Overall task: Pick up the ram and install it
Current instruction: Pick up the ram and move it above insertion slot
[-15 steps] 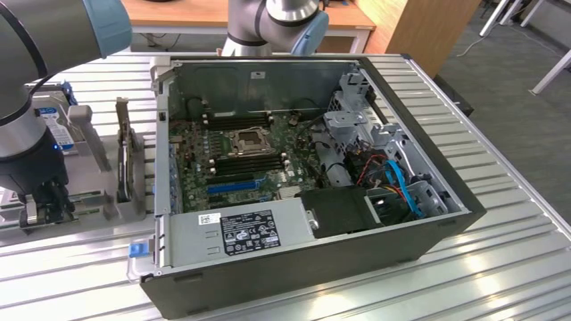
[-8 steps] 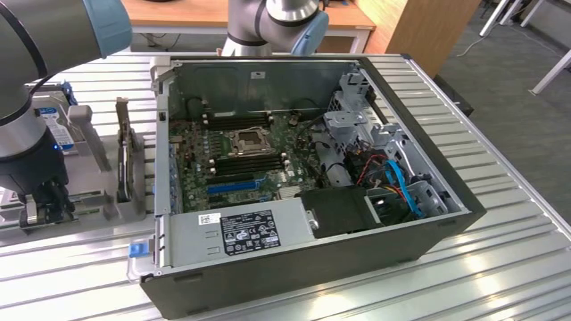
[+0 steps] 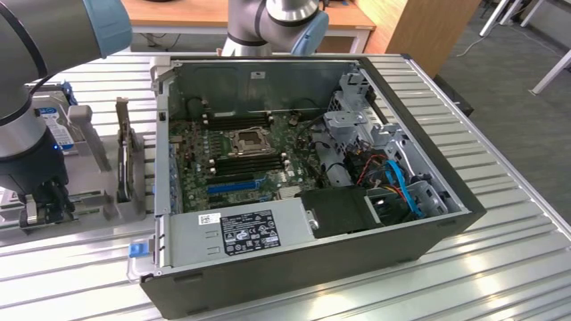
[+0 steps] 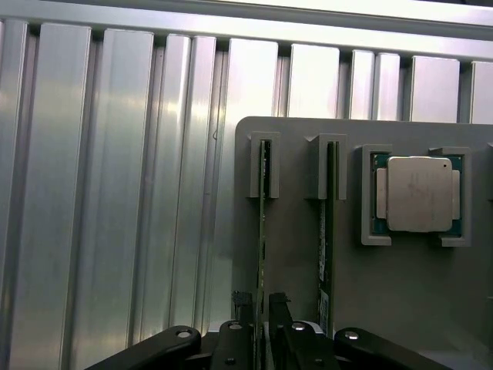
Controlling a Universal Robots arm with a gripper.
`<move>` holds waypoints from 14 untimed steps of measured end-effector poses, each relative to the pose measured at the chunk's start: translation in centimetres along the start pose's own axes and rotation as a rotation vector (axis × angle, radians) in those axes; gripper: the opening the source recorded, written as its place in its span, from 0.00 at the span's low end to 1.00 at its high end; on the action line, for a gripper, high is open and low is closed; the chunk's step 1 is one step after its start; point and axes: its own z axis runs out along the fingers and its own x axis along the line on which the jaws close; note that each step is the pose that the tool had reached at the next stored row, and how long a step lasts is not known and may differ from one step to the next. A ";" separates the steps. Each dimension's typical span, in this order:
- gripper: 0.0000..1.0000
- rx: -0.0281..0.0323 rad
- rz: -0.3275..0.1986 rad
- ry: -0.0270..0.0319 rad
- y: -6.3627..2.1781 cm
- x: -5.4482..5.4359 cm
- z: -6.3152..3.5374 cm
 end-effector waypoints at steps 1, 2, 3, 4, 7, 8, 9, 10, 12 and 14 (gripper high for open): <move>0.23 0.0000 0.000 0.0000 0.00 0.0 0.00; 0.23 0.0000 0.000 0.0000 0.00 0.0 0.00; 0.23 0.0000 0.000 0.0000 0.00 0.0 0.00; 0.23 0.0000 0.000 0.0000 0.00 0.0 0.00; 0.23 0.0000 0.000 0.0000 0.00 0.0 0.01; 0.23 0.0000 0.000 0.0000 0.00 0.0 0.02; 0.23 0.0000 0.000 0.0000 0.00 0.0 0.02; 0.23 0.0000 0.000 0.0000 0.00 0.0 0.01; 0.23 0.0000 0.000 0.0000 0.00 0.0 0.02; 0.23 0.0000 0.000 0.0000 0.00 0.0 0.02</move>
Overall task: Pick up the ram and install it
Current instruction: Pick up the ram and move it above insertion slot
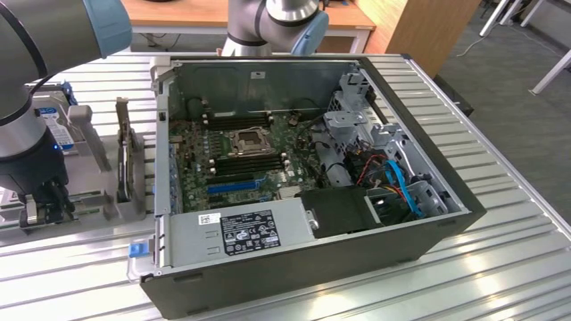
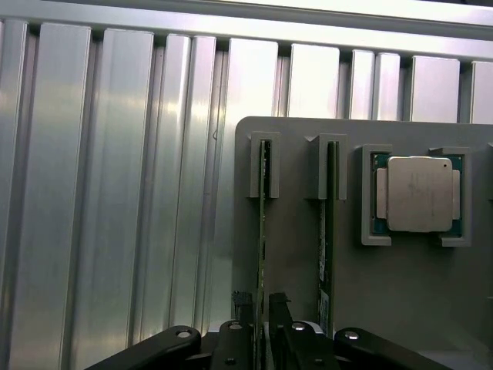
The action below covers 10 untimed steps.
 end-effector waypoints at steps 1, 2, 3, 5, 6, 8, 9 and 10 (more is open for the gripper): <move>0.23 0.0000 0.000 -0.0001 0.00 0.0 0.00; 0.23 0.0000 0.000 0.0000 0.00 0.0 0.00; 0.23 0.0000 0.000 0.0000 0.00 0.0 0.00; 0.15 -0.0001 0.000 -0.0001 0.00 0.0 0.00; 0.15 0.0000 0.000 -0.0001 0.00 0.0 0.00; 0.11 0.0000 0.000 0.0000 0.00 0.0 0.00; 0.11 0.0001 0.000 0.0000 0.00 0.0 0.00; 0.11 0.0000 0.000 0.0000 0.00 0.0 0.00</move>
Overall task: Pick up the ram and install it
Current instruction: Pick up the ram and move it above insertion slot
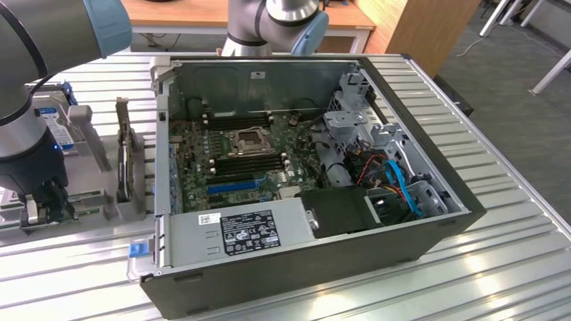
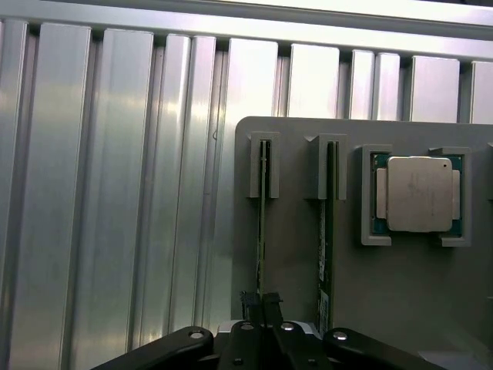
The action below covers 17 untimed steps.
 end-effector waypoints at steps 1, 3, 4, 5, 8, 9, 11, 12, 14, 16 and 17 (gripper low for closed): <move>0.11 0.0000 0.000 0.0000 0.00 0.0 0.00; 0.11 0.0000 0.000 0.0000 0.00 0.0 0.00; 0.11 0.0000 0.000 0.0000 0.00 0.0 0.00; 0.11 0.0001 0.000 -0.0001 0.00 0.0 0.01; 0.11 0.0000 0.000 -0.0001 0.00 0.0 0.00; 0.11 0.0000 0.000 -0.0002 0.00 0.0 0.00; 0.11 0.0002 0.000 -0.0006 0.00 0.0 0.01; 0.11 0.0002 0.000 -0.0007 0.00 0.0 0.01; 0.11 0.0001 0.000 -0.0008 0.00 0.0 0.01; 0.11 0.0001 0.000 -0.0009 0.00 0.0 0.01; 0.11 0.0001 0.000 -0.0009 0.00 0.0 0.01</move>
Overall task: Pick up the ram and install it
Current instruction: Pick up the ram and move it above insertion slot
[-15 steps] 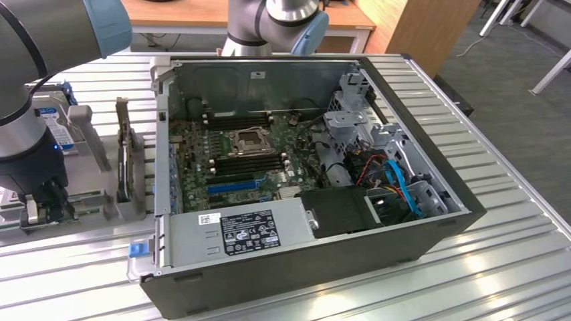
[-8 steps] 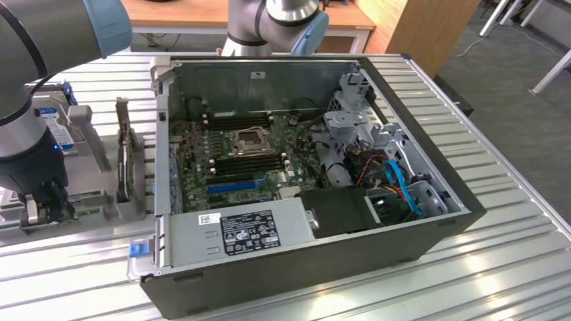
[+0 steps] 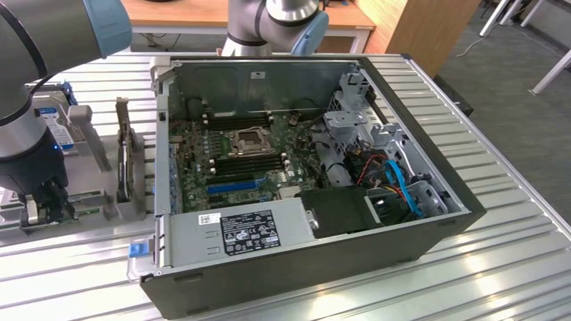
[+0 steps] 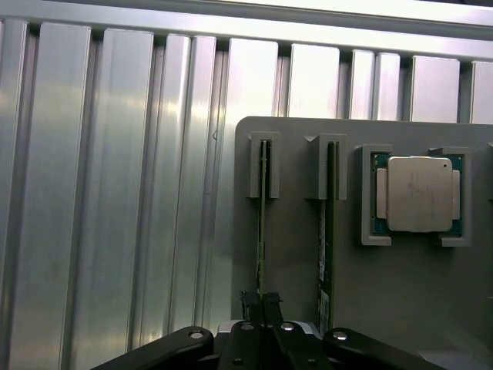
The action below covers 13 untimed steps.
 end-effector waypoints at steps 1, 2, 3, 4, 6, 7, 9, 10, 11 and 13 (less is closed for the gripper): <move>0.11 0.0000 0.000 0.0000 0.00 0.0 0.00; 0.11 0.0000 0.000 0.0001 0.00 0.0 0.00; 0.11 0.0000 0.000 0.0000 0.00 0.0 0.00; 0.11 0.0000 0.000 0.0001 0.00 0.0 0.00; 0.11 0.0001 0.000 0.0000 0.00 0.0 -0.05; 0.11 0.0000 0.000 0.0000 0.00 0.0 -0.11; 0.11 0.0000 0.000 0.0000 0.00 0.0 -0.24; 0.11 -0.0001 0.000 0.0001 0.00 0.0 -0.32; 0.11 0.0000 0.000 0.0001 -0.01 0.0 -0.41; 0.11 0.0000 0.000 0.0000 -0.02 0.0 -0.63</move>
